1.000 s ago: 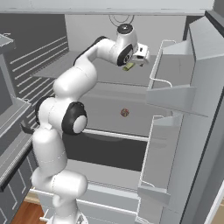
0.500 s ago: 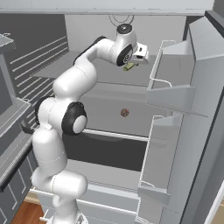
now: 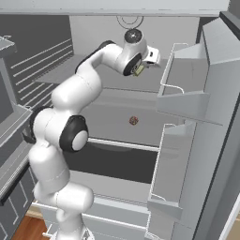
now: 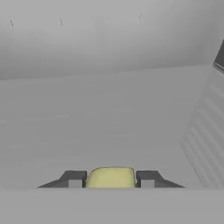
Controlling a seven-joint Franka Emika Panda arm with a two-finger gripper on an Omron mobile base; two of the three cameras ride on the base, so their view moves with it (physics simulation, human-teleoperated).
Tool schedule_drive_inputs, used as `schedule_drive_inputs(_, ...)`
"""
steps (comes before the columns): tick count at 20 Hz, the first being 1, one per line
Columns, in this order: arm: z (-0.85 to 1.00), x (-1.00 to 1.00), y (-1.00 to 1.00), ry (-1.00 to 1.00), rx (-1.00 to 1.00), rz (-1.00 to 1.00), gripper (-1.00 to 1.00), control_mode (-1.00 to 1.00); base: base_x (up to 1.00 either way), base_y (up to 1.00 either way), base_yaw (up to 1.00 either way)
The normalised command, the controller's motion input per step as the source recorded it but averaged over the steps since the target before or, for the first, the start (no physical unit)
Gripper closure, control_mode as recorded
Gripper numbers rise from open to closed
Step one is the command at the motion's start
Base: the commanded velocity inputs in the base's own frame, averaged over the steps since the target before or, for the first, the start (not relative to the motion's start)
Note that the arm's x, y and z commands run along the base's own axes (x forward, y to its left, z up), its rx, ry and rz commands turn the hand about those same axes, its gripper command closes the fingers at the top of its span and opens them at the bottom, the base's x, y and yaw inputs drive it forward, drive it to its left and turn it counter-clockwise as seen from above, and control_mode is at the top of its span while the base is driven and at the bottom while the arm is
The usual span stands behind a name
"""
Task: Pick the egg and butter from the fridge and place them by the bowl for mixing.
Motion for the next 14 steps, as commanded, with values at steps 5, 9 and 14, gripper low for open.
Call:
schedule_drive_inputs(5, 0.30, -0.70, 0.06, -0.28, 0.00, 0.02, 1.00, -1.00, 0.00, 0.00, 0.00)
schedule_drive_inputs(9, 0.26, -1.00, 0.41, -0.35, 0.00, 0.09, 1.00, -1.00, 0.00, 0.00, 0.00)
schedule_drive_inputs(14, 0.01, -1.00, 0.69, -0.08, 0.00, 0.11, 1.00, -1.00, 0.00, 0.00, 0.00)
